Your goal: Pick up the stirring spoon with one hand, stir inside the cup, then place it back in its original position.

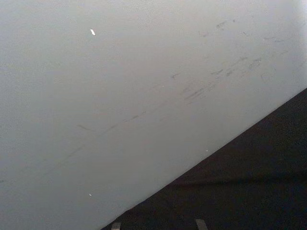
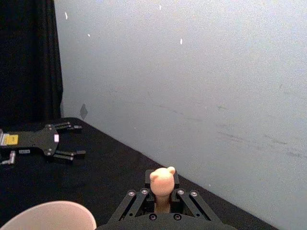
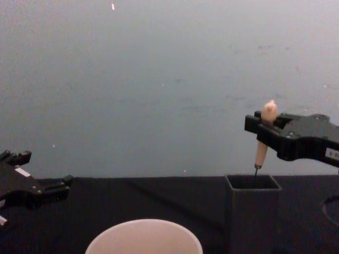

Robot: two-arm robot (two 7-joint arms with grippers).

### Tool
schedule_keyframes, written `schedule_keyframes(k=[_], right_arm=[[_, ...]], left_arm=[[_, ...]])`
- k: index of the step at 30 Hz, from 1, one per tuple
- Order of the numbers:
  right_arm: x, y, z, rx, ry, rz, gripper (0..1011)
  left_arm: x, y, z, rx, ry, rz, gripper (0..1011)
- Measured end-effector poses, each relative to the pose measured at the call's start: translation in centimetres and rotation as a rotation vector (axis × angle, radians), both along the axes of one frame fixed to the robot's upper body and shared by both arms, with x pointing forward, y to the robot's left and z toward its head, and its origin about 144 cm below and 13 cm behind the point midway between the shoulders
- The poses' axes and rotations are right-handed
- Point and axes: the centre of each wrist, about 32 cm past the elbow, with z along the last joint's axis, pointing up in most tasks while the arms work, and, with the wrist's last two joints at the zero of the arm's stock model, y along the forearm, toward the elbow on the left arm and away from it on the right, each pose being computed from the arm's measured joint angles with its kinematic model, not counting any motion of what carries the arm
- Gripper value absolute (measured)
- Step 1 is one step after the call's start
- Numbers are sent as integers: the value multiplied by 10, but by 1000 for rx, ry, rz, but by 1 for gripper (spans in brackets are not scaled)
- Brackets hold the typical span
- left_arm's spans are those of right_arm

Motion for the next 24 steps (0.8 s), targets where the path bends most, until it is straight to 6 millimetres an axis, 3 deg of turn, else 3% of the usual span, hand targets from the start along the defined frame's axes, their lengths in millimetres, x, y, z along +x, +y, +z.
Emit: schedule_keyframes(k=[24], right_arm=[[3, -2, 27, 35, -113, -10, 161]], left_arm=[[0, 0, 0, 0, 0, 0, 1001]])
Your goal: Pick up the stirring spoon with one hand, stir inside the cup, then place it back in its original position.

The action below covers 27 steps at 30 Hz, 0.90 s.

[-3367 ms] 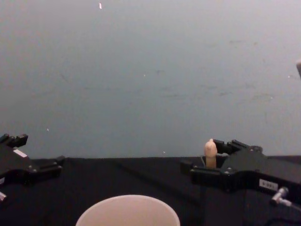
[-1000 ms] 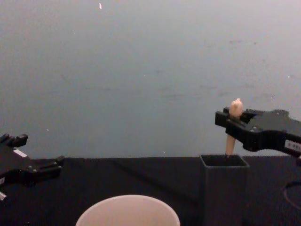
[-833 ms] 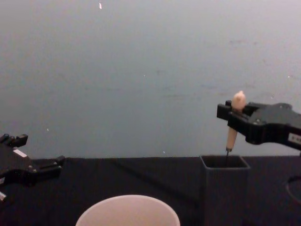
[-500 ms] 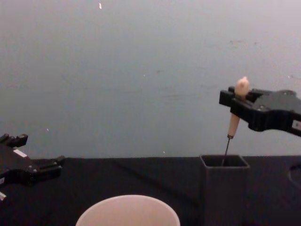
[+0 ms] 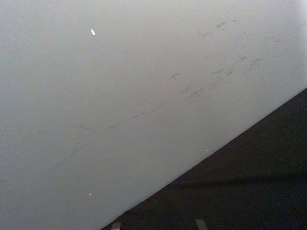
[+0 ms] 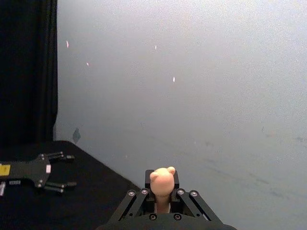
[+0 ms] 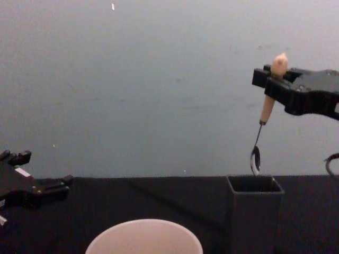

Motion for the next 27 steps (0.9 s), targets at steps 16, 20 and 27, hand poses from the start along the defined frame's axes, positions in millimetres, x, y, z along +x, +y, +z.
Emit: schedule_keyframes(k=[16, 20, 27], right_arm=[[-1, 15, 8, 38, -30, 78, 161], [1, 27, 2, 49, -10, 130, 161], [2, 42, -7, 61, 15, 195, 161]], left_arm=[[0, 0, 0, 0, 0, 0, 1001], [0, 0, 0, 0, 0, 0, 1001], [0, 0, 0, 0, 0, 0, 1001]])
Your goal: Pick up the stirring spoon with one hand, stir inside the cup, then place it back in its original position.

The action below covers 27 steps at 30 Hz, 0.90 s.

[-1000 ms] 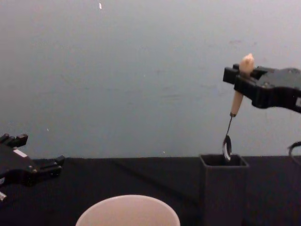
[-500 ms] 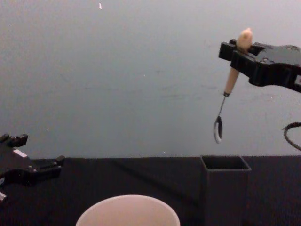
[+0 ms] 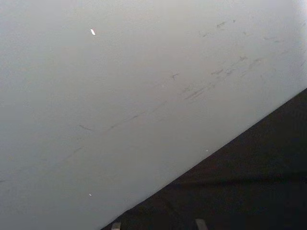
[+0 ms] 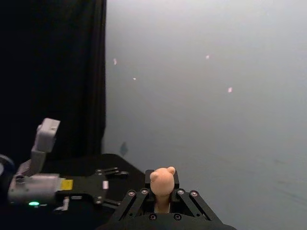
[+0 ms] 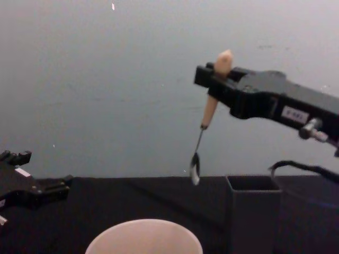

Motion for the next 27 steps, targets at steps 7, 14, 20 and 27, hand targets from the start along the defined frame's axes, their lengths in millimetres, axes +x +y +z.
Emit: schedule_keyframes(k=[7, 14, 20, 27], right_arm=[[1, 14, -16, 5, 30, 62, 161], [2, 22, -33, 1, 50, 99, 161], [0, 26, -43, -11, 73, 120, 161], [-5, 26, -52, -34, 103, 135, 161]], left_arm=[[0, 0, 0, 0, 0, 0, 1001], [0, 0, 0, 0, 0, 0, 1001], [0, 0, 0, 0, 0, 0, 1001], [0, 0, 0, 0, 0, 0, 1001]])
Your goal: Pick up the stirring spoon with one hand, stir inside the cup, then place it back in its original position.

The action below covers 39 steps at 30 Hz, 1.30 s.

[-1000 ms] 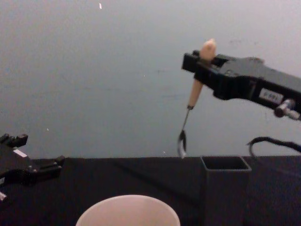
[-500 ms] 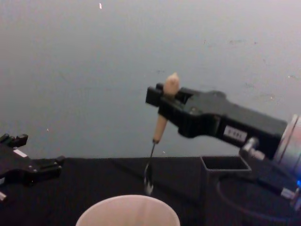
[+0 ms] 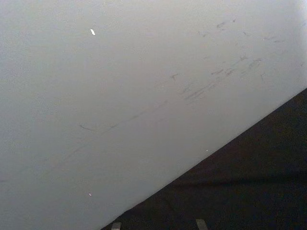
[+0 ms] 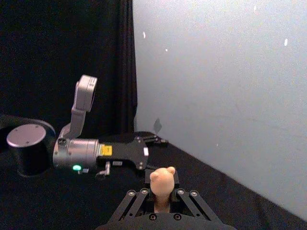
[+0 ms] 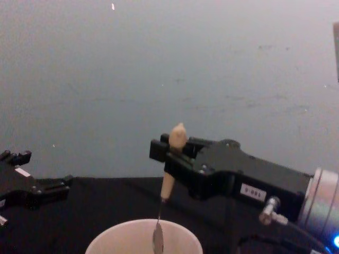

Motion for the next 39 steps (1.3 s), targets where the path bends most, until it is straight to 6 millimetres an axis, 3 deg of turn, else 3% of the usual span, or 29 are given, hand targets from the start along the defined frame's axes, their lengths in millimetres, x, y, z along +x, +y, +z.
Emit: schedule_keyframes(k=[18, 39], right_arm=[[-6, 1, -16, -47, 45, 5, 161], [-9, 0, -20, -67, 51, 1, 161]], left_arm=[[0, 0, 0, 0, 0, 0, 1001], [0, 0, 0, 0, 0, 0, 1001]])
